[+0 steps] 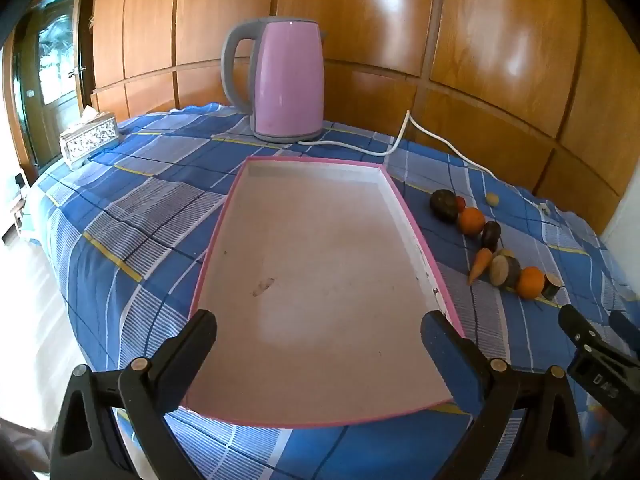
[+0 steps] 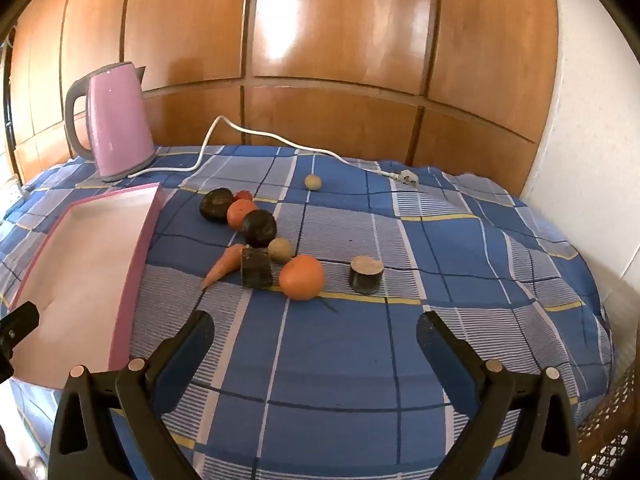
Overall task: Organize fruits
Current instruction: 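Move the left tool from the tray toward the small round potato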
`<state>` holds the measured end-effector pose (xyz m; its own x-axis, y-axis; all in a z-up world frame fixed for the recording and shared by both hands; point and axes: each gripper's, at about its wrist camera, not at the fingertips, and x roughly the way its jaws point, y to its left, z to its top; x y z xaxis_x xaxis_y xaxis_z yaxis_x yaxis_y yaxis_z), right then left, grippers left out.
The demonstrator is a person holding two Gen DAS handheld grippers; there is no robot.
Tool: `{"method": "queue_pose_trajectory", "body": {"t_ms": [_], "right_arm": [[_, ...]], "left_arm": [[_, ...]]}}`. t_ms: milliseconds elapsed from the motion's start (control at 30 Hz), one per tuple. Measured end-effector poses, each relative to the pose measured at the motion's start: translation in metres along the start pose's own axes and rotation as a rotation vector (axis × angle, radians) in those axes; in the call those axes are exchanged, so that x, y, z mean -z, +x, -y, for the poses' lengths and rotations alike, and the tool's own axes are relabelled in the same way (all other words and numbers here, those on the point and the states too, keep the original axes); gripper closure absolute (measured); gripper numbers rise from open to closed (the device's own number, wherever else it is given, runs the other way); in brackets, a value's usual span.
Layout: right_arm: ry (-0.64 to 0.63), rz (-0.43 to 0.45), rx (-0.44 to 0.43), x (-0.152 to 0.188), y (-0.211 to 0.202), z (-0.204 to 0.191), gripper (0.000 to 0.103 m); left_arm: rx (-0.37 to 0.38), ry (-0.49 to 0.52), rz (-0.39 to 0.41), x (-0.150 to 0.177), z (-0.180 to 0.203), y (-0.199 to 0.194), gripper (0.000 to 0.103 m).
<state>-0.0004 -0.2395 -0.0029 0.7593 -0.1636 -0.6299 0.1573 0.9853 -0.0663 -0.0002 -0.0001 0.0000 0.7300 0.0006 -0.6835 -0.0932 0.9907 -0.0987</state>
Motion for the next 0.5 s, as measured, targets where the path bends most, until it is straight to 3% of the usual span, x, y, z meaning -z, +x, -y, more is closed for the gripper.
{"method": "queue_pose_trajectory", "body": {"t_ms": [333, 500], "right_arm": [[0.005, -0.01, -0.008, 0.002, 0.0022, 0.0, 0.0], [0.01, -0.017, -0.017, 0.0018, 0.0054, 0.0015, 0.0]], "left_arm": [[0.039, -0.021, 0.015, 0.0017, -0.0034, -0.0018, 0.0], [0.011, 0.009, -0.008, 0.0004, 0.0004, 0.0007, 0.0]]}}
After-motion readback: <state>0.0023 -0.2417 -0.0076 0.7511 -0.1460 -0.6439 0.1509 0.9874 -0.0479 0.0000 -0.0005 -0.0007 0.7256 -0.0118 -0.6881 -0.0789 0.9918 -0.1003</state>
